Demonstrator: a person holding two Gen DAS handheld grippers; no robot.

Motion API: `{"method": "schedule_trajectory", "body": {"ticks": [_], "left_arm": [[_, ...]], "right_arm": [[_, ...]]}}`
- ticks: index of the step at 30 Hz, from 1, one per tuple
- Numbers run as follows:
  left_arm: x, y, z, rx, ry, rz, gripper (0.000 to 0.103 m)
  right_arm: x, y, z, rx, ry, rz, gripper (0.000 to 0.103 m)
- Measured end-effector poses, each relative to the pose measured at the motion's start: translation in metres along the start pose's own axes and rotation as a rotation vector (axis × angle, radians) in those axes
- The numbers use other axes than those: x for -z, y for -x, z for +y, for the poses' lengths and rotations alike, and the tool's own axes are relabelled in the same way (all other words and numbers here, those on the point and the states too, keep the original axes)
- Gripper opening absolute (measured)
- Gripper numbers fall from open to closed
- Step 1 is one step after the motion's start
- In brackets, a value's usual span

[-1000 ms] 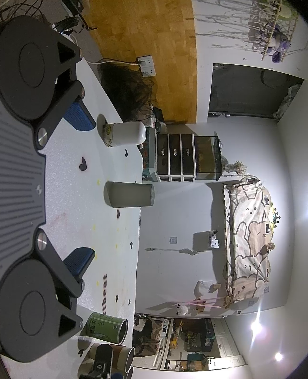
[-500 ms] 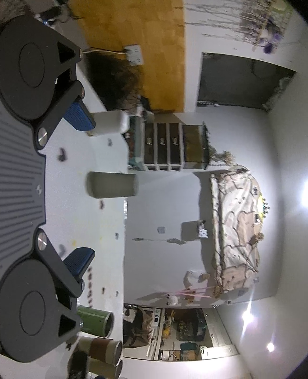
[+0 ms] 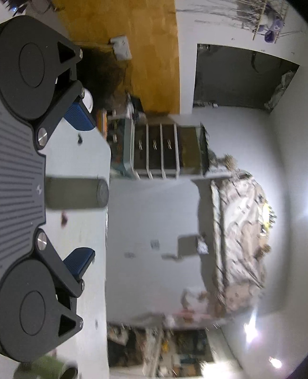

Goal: Flip cup upright
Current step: 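Move the left tool to the upside-down gray cup and close on it, then lift the gray cup with the left tool and tilt it onto its side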

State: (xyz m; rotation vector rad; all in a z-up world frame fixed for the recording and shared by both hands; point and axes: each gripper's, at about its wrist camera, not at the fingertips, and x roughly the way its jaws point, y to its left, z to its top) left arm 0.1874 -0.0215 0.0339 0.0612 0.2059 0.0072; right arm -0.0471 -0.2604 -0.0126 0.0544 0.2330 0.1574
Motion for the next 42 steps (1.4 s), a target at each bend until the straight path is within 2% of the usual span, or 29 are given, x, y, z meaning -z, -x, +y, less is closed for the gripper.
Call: {"method": "schedule_trajectory", "body": {"ticks": [3,7,16,22,23,24,27,32,36,42], "left_arm": [[-0.004,-0.044,-0.001,0.002,-0.018,0.067,0.103],[-0.004,-0.094,0.001,0.045,-0.017,0.166,0.103],[-0.012,-0.148,-0.006,-0.022,0.072,0.201,0.102],[-0.019,-0.168,-0.018,-0.056,0.034,0.255,0.074],[-0.019,-0.171,-0.019,-0.058,0.034,0.265,0.066],[-0.018,-0.172,-0.018,-0.057,0.036,0.275,0.063],[-0.017,-0.168,-0.021,-0.06,0.002,0.269,0.063],[-0.016,-0.142,-0.028,0.025,-0.062,0.292,0.062],[-0.013,-0.107,-0.039,0.146,-0.121,0.312,0.062],[-0.003,-0.038,-0.07,0.365,-0.223,0.314,0.062]], "right_arm": [[0.003,-0.001,-0.003,0.001,-0.01,0.007,0.103],[0.008,-0.002,-0.008,0.021,-0.022,0.021,0.103],[0.014,-0.001,-0.02,0.054,-0.035,0.032,0.103],[0.02,0.0,-0.035,0.097,-0.066,0.04,0.103],[0.021,0.0,-0.039,0.104,-0.071,0.042,0.103],[0.022,0.001,-0.041,0.109,-0.077,0.042,0.103],[0.024,0.003,-0.048,0.115,-0.094,0.041,0.103],[0.028,0.004,-0.052,0.114,-0.105,0.042,0.103],[0.028,0.003,-0.052,0.101,-0.114,0.033,0.103],[0.027,0.002,-0.05,0.067,-0.115,0.027,0.103]]}}
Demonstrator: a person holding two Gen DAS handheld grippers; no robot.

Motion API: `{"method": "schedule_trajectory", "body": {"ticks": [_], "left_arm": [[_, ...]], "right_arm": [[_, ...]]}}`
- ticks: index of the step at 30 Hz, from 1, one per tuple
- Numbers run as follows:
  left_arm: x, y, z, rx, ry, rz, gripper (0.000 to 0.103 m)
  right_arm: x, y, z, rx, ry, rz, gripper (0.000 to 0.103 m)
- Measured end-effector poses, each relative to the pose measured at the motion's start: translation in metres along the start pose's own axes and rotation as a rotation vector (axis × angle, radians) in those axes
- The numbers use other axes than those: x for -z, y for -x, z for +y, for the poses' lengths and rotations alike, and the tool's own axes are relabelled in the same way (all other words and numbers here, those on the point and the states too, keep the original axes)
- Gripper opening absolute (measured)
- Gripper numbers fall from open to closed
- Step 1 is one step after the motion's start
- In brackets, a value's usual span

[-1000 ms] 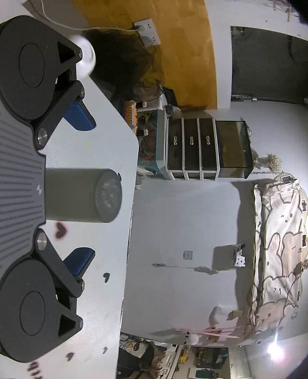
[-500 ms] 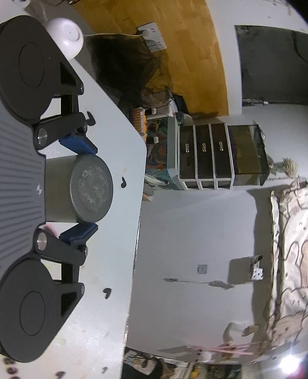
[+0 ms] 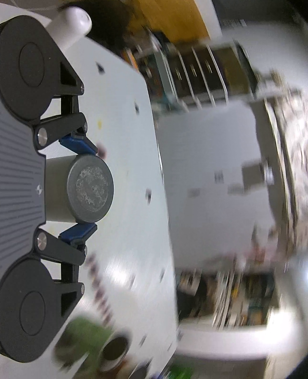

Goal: Flip cup upright
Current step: 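Lift the gray cup with the left tool and tilt it onto its side, then close the right tool on the gray cup while the left tool opens and releases it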

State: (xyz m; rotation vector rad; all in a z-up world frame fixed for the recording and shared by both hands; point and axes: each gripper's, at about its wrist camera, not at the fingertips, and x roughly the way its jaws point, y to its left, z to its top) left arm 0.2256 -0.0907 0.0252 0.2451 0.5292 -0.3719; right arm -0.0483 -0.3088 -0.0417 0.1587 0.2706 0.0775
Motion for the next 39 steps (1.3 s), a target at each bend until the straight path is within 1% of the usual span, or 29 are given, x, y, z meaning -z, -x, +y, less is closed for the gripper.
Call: {"method": "schedule_trajectory", "body": {"ticks": [3,6,10,12,13,14,15,16,17,19,21,23,26,28,29,31,35,37,39], "left_arm": [[0.012,0.026,-0.039,0.111,-0.093,-0.015,0.062],[0.026,0.052,-0.079,0.24,-0.173,-0.03,0.063],[0.04,0.078,-0.12,0.394,-0.232,-0.035,0.063],[0.045,0.086,-0.135,0.445,-0.255,-0.04,0.063],[0.049,0.09,-0.143,0.464,-0.269,-0.045,0.063],[0.051,0.092,-0.148,0.48,-0.277,-0.049,0.063],[0.052,0.094,-0.152,0.497,-0.28,-0.051,0.063],[0.053,0.092,-0.155,0.513,-0.278,-0.053,0.063],[0.053,0.092,-0.157,0.526,-0.272,-0.056,0.063],[0.055,0.092,-0.159,0.552,-0.25,-0.062,0.063],[0.055,0.089,-0.156,0.573,-0.222,-0.061,0.063],[0.056,0.084,-0.156,0.59,-0.189,-0.055,0.063],[0.058,0.084,-0.149,0.616,-0.151,-0.059,0.062],[0.061,0.087,-0.141,0.628,-0.127,-0.07,0.063],[0.062,0.088,-0.138,0.634,-0.112,-0.075,0.062],[0.065,0.09,-0.13,0.646,-0.088,-0.07,0.062],[0.079,0.092,-0.119,0.632,-0.075,-0.042,0.062],[0.087,0.091,-0.112,0.619,-0.052,-0.032,0.062],[0.095,0.086,-0.105,0.608,-0.019,-0.011,0.062]], "right_arm": [[-0.001,0.001,-0.001,-0.015,-0.014,-0.005,0.103],[-0.002,0.001,-0.003,-0.023,-0.037,-0.008,0.103],[0.0,0.005,-0.003,-0.038,-0.039,0.001,0.102],[0.002,0.007,-0.002,-0.076,-0.038,0.017,0.089],[0.004,0.008,0.0,-0.11,-0.037,0.026,0.073],[0.007,0.008,0.001,-0.142,-0.038,0.035,0.06],[0.009,0.008,0.004,-0.167,-0.032,0.047,0.055],[0.01,0.006,0.007,-0.19,-0.021,0.057,0.046],[0.011,0.004,0.009,-0.219,-0.014,0.067,0.038],[0.012,-0.001,0.013,-0.267,-0.014,0.083,0.032],[0.014,-0.007,0.016,-0.294,-0.009,0.091,0.03],[0.018,-0.014,0.02,-0.298,-0.009,0.103,0.028],[0.023,-0.026,0.018,-0.26,-0.024,0.133,0.026],[0.025,-0.031,0.014,-0.219,-0.048,0.139,0.026],[0.026,-0.032,0.009,-0.199,-0.066,0.139,0.022],[0.026,-0.031,0.0,-0.188,-0.103,0.139,0.021],[0.025,-0.031,-0.009,-0.125,-0.123,0.129,0.023],[0.026,-0.031,-0.014,-0.108,-0.147,0.129,0.024],[0.026,-0.034,-0.016,-0.082,-0.16,0.148,0.024]]}}
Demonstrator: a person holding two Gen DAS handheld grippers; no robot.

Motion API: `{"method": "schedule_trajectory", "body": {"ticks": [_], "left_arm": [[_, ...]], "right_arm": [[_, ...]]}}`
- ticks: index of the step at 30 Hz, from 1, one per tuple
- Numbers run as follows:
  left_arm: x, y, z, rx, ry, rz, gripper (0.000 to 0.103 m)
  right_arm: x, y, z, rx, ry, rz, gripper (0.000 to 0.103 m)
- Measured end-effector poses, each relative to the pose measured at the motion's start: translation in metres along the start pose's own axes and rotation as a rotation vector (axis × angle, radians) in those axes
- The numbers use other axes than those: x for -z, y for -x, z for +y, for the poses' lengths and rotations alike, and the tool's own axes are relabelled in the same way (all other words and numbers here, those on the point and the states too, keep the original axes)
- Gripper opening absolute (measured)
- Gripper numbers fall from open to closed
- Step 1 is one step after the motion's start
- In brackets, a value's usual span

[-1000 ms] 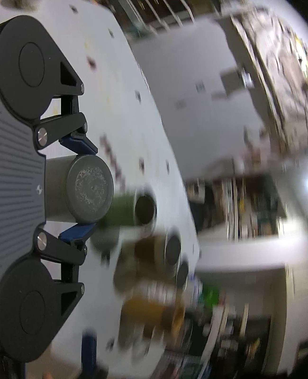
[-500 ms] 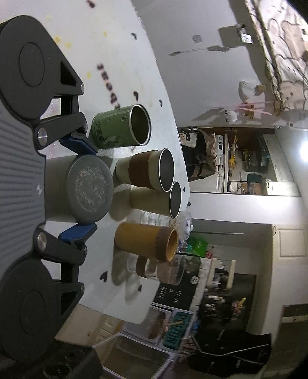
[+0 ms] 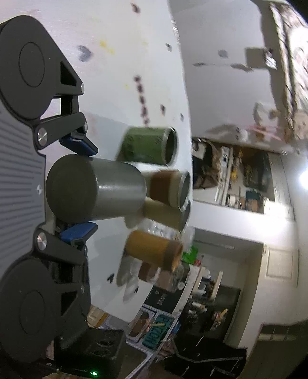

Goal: Flip cup upright
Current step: 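Close the right tool on the gray cup while the left tool opens and releases it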

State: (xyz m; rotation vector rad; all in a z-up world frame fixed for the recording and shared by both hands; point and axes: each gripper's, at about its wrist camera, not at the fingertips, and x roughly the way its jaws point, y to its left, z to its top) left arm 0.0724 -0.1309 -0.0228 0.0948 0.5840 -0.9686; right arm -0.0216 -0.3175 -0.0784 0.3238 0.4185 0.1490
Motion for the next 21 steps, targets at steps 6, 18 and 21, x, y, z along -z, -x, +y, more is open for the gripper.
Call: {"method": "schedule_trajectory", "body": {"ticks": [6,18,21], "left_arm": [[0.02,-0.006,0.015,-0.017,0.072,0.034,0.062],[0.035,-0.006,0.001,-0.036,0.039,-0.013,0.062],[0.037,-0.004,-0.002,-0.037,0.025,-0.018,0.062]], "right_arm": [[-0.001,0.006,-0.015,0.092,-0.034,0.006,0.03],[-0.04,-0.006,-0.044,-0.068,-0.413,0.023,0.075],[-0.047,-0.022,-0.046,-0.081,-0.479,0.068,0.079]]}}
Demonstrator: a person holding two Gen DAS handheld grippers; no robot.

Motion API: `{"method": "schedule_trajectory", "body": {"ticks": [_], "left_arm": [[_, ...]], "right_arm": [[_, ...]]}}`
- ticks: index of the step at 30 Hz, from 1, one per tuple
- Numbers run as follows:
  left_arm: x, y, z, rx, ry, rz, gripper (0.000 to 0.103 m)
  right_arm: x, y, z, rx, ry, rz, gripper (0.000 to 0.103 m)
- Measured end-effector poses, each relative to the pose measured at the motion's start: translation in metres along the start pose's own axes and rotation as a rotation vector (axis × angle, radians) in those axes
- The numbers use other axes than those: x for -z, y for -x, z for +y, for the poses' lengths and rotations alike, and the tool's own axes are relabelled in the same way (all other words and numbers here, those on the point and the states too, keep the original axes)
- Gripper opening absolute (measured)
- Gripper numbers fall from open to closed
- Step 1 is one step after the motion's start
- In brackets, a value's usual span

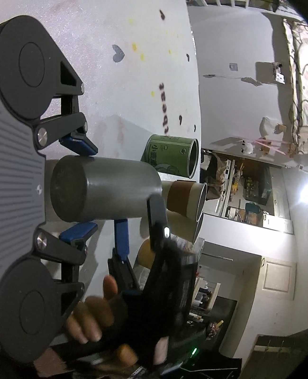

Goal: Flip cup upright
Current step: 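Close the right tool on the gray cup while the left tool opens and releases it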

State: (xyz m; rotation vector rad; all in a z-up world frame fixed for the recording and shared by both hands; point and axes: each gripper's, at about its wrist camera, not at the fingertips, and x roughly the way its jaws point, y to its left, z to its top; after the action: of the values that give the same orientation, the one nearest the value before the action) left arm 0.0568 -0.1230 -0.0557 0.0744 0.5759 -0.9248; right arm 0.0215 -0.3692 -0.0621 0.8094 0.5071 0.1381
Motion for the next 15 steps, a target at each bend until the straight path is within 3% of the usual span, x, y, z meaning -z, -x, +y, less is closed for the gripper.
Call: {"method": "schedule_trajectory", "body": {"ticks": [5,8,12,15], "left_arm": [[0.005,0.003,-0.005,0.007,-0.036,-0.011,0.062],[0.008,0.004,-0.009,0.002,-0.064,-0.021,0.062],[0.007,0.003,-0.013,0.006,-0.077,-0.028,0.065],[0.006,0.002,-0.015,-0.018,-0.073,-0.053,0.078]], "right_arm": [[-0.003,-0.021,-0.007,0.076,-0.106,0.059,0.08],[-0.002,-0.026,-0.019,0.043,-0.164,0.092,0.079],[-0.004,-0.022,-0.017,0.035,-0.125,0.106,0.078],[-0.007,-0.009,-0.005,0.035,0.002,0.059,0.078]]}}
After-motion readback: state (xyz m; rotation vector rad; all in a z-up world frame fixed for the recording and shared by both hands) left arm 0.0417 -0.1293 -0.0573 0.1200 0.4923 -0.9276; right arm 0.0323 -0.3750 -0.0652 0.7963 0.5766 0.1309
